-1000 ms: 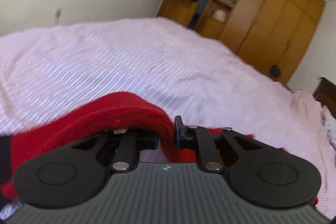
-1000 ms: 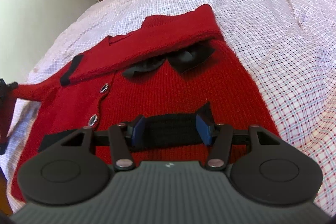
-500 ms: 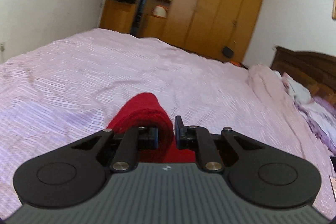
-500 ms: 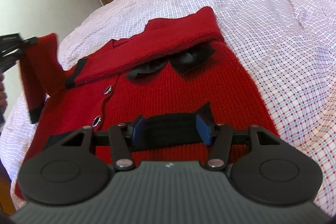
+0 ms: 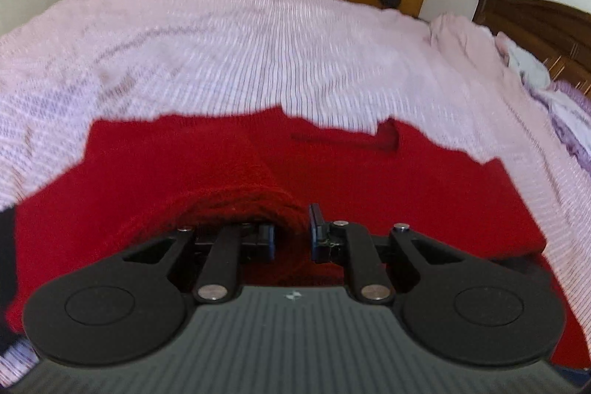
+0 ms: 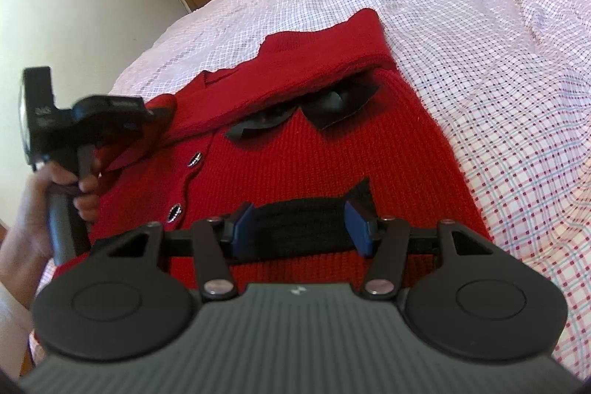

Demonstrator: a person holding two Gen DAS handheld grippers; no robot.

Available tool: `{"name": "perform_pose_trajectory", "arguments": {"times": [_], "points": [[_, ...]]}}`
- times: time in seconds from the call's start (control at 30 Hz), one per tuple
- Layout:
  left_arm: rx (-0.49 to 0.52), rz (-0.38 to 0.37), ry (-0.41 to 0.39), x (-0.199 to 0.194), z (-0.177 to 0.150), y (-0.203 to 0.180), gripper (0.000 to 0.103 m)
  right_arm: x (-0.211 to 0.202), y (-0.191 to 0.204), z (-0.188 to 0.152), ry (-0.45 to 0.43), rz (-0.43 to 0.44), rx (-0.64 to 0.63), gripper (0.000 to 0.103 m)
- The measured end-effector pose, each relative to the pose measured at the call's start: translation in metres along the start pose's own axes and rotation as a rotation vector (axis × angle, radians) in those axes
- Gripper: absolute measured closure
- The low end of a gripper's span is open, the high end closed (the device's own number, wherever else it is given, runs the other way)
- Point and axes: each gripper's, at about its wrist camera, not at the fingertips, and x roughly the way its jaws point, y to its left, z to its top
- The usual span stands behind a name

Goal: Fold small clothes

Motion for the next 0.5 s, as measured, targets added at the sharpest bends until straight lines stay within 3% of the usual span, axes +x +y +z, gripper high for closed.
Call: {"name": "perform_pose_trajectory", "arguments": {"times": [0.17,0.3,0.5], "points": [[0.0,-0.006,0.011,-0.005,-0.005,0.002,0.072,0.001,0.0,0.0,-0.001,0.0,-0.001,0.047],[-0.016,-0.029,0.034,-0.025,-0.006,0.004,0.051,0.0,0.002,0.0,-0.004,-0.007,-0.002,0.047],[-0.03,0.028,0.071,-0.063,-0.018,0.017,0.048,-0.004,0.011,0.005,-0.003,-0.02,-0.022,0.045]]}}
